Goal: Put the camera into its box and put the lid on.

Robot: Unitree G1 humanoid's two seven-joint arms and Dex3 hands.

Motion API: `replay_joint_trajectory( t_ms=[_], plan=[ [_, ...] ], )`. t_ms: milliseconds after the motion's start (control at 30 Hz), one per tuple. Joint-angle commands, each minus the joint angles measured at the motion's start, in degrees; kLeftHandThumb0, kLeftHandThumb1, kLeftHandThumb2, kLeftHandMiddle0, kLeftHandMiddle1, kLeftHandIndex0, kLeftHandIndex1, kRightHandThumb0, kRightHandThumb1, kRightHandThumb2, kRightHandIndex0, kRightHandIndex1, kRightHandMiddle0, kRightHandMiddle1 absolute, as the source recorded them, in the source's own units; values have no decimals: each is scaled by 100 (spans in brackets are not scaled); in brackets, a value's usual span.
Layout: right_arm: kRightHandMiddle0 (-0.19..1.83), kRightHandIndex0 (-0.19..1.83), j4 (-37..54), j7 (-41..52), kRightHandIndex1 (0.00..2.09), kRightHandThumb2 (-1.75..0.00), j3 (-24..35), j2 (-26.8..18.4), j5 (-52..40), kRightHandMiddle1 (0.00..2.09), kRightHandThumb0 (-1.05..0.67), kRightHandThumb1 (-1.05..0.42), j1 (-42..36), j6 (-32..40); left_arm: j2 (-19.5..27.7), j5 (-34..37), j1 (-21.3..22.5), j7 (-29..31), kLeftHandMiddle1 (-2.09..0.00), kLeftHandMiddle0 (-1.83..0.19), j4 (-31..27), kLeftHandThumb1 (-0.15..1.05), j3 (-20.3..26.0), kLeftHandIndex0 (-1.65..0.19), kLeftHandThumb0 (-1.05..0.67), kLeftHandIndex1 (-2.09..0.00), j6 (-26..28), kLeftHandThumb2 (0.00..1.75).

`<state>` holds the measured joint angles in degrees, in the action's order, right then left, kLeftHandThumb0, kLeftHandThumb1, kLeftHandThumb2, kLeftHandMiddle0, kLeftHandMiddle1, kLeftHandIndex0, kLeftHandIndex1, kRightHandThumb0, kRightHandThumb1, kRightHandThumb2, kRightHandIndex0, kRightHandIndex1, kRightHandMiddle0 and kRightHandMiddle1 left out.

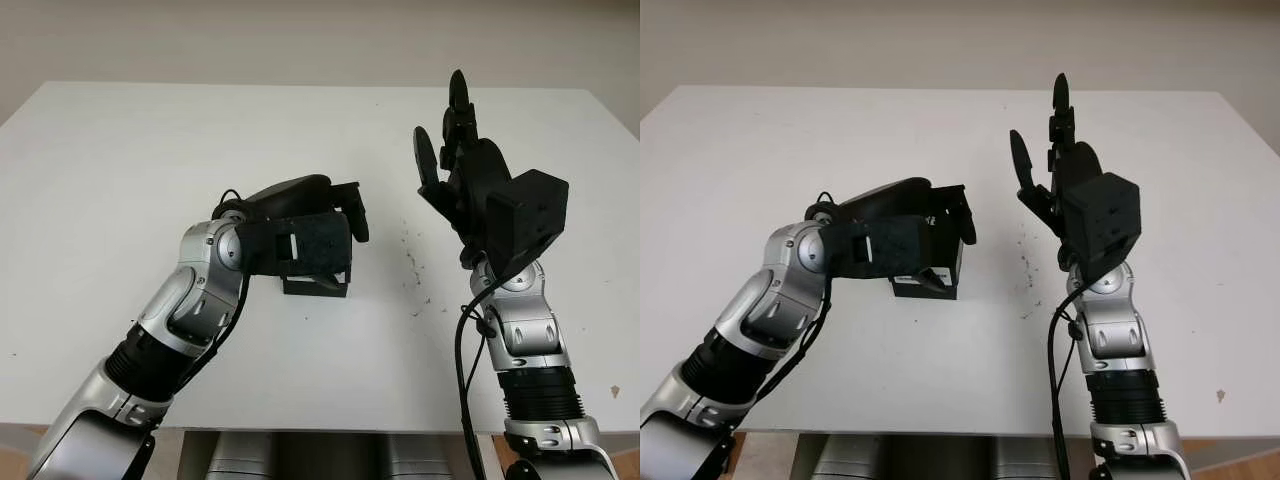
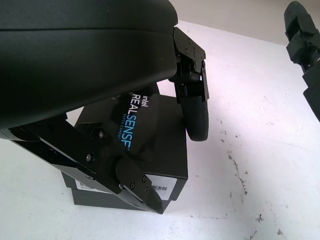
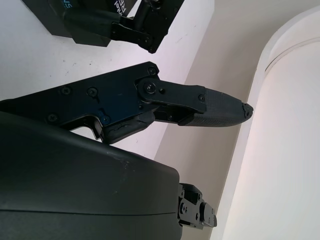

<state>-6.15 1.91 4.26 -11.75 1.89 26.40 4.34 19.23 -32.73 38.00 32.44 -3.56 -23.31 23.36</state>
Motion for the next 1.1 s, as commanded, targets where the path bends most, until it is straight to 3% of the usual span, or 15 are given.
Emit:
replay_joint_trajectory(
  t_ms=[0,600,833,900,933,967,1000,1033,1067],
  plan=[
    [-19,-19,70,-12,0,-58,16,21,-5,0,-79,-105,-20,-78,-38,-28,-4,-52,-170,-48,68,96,-56,-30,-9,-152,-51,5],
    [-19,-19,67,-32,0,-58,-8,46,14,0,-79,-105,-27,-39,-58,-175,-72,-193,-177,-40,208,95,-160,-30,-8,-152,-222,5],
    [-19,-19,83,16,0,-58,42,49,-84,0,-79,-105,-37,-13,-40,-231,-155,-294,-170,-35,192,95,-159,-29,-9,-151,-256,5],
    [-19,-19,78,25,0,-58,41,26,-71,0,-79,-105,-37,-21,-1,-346,-193,-363,-179,-27,124,95,-200,-18,-23,-144,-289,5],
    [-19,-19,78,24,0,-58,42,22,-69,0,-79,-105,-35,-12,7,-394,-203,-375,-194,-28,100,95,-216,-8,-34,-135,-293,6],
    [-19,-19,75,29,0,-58,37,18,-63,0,-79,-105,-32,-19,55,-439,-184,-238,-192,-19,41,96,-255,1,-44,-118,-256,6],
    [-19,-19,81,33,0,-58,37,21,-68,0,-79,-105,-30,-11,119,-469,-158,-59,-170,0,-9,99,-295,5,-54,-85,-226,6],
    [-19,-19,85,37,0,-58,32,21,-65,0,-79,-105,-26,-4,203,-526,-130,126,-108,8,-61,101,-348,7,-62,-52,-215,8],
    [-19,-19,77,41,0,-58,26,16,-57,0,-79,-105,-23,-20,285,-589,-120,280,-63,13,-120,103,-392,10,-70,-31,-227,11]
  ],
)
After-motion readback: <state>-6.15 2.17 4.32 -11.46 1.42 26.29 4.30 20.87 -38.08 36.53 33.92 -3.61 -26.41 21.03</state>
